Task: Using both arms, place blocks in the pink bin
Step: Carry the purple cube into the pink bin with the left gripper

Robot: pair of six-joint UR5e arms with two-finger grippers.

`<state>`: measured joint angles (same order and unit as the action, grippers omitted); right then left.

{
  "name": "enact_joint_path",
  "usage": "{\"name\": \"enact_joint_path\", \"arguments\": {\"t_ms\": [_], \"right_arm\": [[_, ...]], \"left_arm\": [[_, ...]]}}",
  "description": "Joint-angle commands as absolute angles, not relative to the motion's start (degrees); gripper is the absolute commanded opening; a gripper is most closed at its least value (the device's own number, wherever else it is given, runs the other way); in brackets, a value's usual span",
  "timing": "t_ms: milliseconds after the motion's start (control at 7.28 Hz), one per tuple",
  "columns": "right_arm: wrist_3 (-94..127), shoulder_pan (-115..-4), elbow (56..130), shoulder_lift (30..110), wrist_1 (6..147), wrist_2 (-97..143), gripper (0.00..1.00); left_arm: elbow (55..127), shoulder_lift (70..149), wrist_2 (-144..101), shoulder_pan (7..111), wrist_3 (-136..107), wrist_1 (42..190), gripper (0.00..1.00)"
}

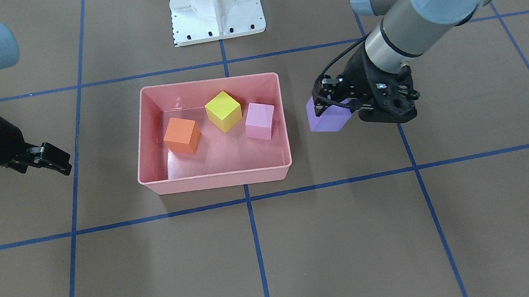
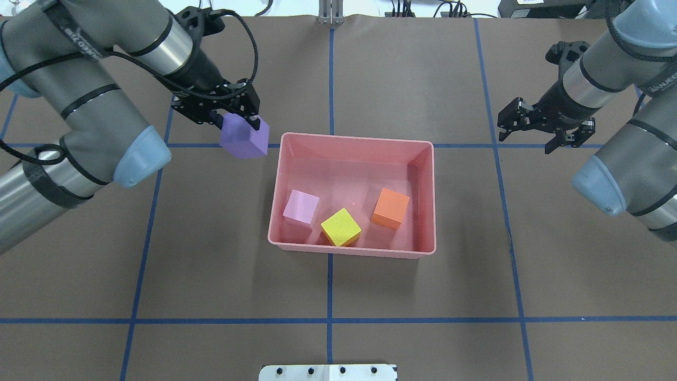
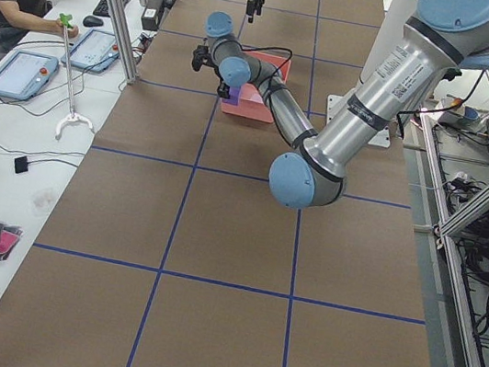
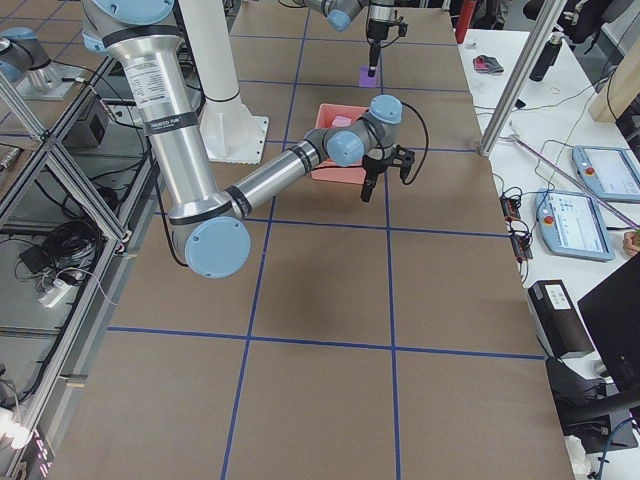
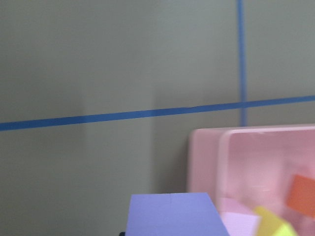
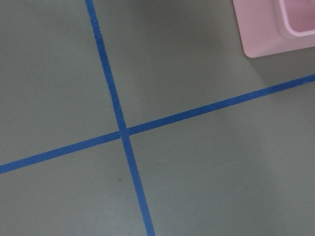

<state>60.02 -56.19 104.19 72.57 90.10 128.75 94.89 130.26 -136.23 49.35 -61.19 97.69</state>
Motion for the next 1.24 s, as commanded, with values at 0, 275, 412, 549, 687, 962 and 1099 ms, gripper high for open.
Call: {"name": "enact_joint_path", "arguments": {"t_ms": [0,275,412,549,687,962,1099], "right_arm": [[57.31,-56.86,102.66,72.6,90.09,128.93,1.0],[57.13,-57.13,101.96,72.42,90.09,129.02,1.0],[57.13,-57.13,101.95,72.42,90.09,129.02,1.0],[57.13,-57.04,101.95,72.42,90.09,129.02,1.0],[57.13,-57.13,101.95,72.42,90.09,129.02,1.0],[57.13,-57.13,101.95,72.33,90.09,129.02,1.0],[57.13,-57.13,101.95,72.33,90.09,129.11,1.0]], "left_arm": [[86.45,140.23,-129.16,41.79,-67.4,97.64,0.0],[81.48,143.17,-125.86,38.59,-67.85,98.0,0.0],[79.56,143.61,-124.38,38.5,-67.85,99.04,0.0],[75.89,143.96,-123.67,37.97,-67.94,103.14,0.0],[74.37,144.05,-123.05,37.45,-67.85,104.66,0.0],[73.66,143.88,-122.7,36.57,-67.85,104.77,0.45],[73.65,143.96,-122.09,36.48,-67.76,104.85,0.86]]}}
